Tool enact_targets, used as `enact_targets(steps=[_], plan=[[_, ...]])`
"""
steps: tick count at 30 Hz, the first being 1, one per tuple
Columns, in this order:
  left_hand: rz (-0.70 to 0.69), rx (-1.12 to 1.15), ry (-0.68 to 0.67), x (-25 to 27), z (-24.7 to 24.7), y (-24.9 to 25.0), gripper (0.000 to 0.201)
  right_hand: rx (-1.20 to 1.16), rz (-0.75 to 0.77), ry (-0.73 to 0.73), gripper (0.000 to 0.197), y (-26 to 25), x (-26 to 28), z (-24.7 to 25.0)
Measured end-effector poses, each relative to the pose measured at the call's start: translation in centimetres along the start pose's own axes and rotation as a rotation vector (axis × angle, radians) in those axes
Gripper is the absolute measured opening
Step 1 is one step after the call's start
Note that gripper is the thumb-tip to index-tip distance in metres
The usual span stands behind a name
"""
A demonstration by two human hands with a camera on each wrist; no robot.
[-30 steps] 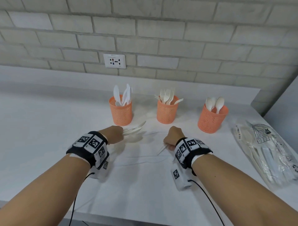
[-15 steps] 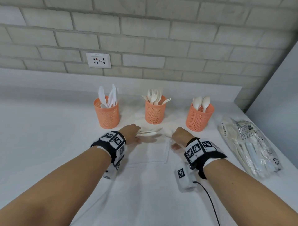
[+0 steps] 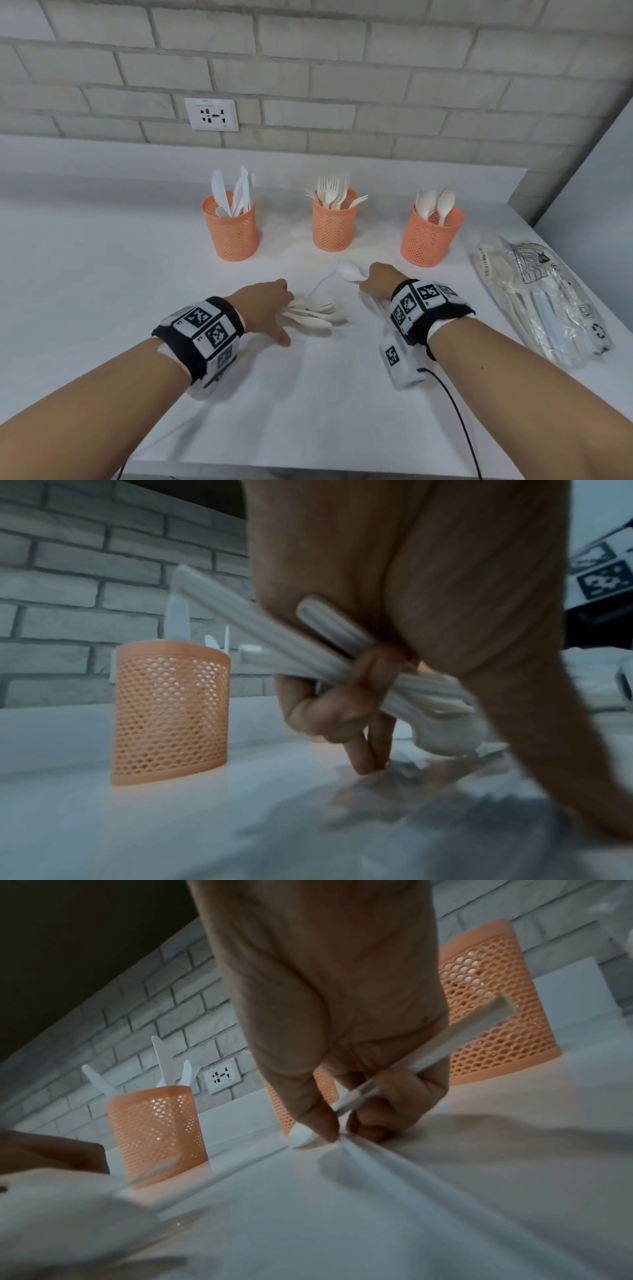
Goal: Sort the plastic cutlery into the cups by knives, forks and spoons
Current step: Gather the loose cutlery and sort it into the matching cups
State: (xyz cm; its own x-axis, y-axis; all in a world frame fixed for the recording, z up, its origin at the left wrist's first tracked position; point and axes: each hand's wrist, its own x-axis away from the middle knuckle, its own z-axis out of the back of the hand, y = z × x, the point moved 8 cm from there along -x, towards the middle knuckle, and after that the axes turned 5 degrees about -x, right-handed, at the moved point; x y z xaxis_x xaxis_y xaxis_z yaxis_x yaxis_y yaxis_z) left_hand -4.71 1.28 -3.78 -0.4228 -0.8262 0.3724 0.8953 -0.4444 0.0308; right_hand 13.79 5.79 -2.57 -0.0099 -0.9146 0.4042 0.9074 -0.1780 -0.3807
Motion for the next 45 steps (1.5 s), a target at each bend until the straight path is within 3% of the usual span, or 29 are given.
enact_targets(steps=[3, 8, 12, 17, 25, 36, 41, 45], plan=[[0.027, -0.018, 0.082, -0.8, 0.8, 0.2, 0.043, -0.012, 0.009, -0.043, 0.033, -0.3, 0.0, 0.1], [0.102, 0.060, 0.132, -2.0, 1.4, 0.4, 0.060, 0.034, 0.004, -0.096, 0.006, 0.3, -0.3, -0.4], [0.086, 0.036, 0.105, -3.6, 2.1, 1.7, 0.053, 0.002, -0.020, -0.109, 0.012, 0.7, 0.0, -0.2], [0.081, -0.034, 0.119, -4.7, 3.4, 3.0, 0.042, -0.177, -0.045, -0.119, 0.018, 2.2, -0.3, 0.0], [0.018, 0.003, 0.006, -5.0, 1.7, 4.0, 0.042, -0.707, -0.175, -0.101, 0.017, 4.8, -0.9, -0.2], [-0.026, -0.086, -0.033, -4.0, 0.6, 5.2, 0.036, -0.859, -0.176, -0.121, 0.011, 5.2, -1.1, -0.7], [0.012, 0.237, 0.076, -2.9, 3.3, 3.7, 0.014, -1.010, -0.146, -0.147, 0.005, 4.8, -0.4, -0.5], [0.009, 0.819, 0.262, -1.6, 6.8, 3.3, 0.018, -1.153, 0.038, -0.110, 0.011, 1.7, 0.4, 1.3]])
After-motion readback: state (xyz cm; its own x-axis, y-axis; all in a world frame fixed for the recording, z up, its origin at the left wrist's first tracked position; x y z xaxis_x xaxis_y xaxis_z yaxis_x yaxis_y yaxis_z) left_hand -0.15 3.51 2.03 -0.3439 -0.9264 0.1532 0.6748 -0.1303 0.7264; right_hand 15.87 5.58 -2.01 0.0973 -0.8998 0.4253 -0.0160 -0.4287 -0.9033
